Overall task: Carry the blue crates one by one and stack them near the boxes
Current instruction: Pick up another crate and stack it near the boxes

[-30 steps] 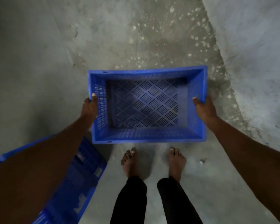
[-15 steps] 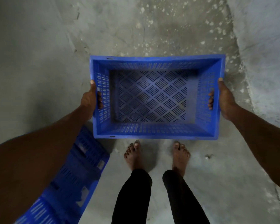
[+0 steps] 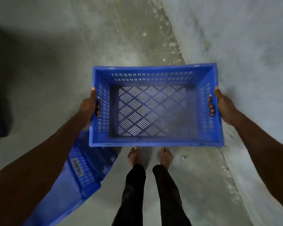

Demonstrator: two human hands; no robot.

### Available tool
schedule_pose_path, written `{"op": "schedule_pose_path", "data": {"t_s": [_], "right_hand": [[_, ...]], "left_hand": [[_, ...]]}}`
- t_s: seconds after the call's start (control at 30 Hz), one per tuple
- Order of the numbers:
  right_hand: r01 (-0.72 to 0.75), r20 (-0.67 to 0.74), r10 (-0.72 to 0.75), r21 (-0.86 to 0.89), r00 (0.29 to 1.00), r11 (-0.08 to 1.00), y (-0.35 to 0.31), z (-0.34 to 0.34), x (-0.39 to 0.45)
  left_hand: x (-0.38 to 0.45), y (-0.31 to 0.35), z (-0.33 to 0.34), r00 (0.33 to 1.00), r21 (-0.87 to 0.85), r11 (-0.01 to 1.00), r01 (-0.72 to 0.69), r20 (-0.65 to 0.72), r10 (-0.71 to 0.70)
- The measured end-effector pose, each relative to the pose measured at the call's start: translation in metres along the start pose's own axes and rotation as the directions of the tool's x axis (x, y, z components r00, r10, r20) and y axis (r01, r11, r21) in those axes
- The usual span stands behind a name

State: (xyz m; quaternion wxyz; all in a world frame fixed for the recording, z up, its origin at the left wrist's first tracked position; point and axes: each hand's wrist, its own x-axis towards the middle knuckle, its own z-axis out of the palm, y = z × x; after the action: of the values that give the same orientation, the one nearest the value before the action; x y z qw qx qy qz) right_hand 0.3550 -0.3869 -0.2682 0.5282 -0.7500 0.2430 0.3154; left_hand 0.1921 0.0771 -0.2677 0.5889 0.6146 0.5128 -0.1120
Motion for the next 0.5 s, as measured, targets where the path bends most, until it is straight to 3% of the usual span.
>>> {"op": "schedule_pose_path", "data": {"t_s": [0.23,0.5], "right_hand": [[0.138,-0.037,-0.136,0.054,0.99,0.989,-0.117,-0.084,-0.2],[0.194,-0.12,-0.173,0.192,0.978,0.962,-0.115,-0.136,-0.358]], "left_hand": [[-0.204,0.117,-0.047,0.985,-0.02,0.985,-0.17,0.007,0.171],[-0.319,0.156,-0.072,0.959,-0.018,0.961,-0.276,0.068,0.277]]}}
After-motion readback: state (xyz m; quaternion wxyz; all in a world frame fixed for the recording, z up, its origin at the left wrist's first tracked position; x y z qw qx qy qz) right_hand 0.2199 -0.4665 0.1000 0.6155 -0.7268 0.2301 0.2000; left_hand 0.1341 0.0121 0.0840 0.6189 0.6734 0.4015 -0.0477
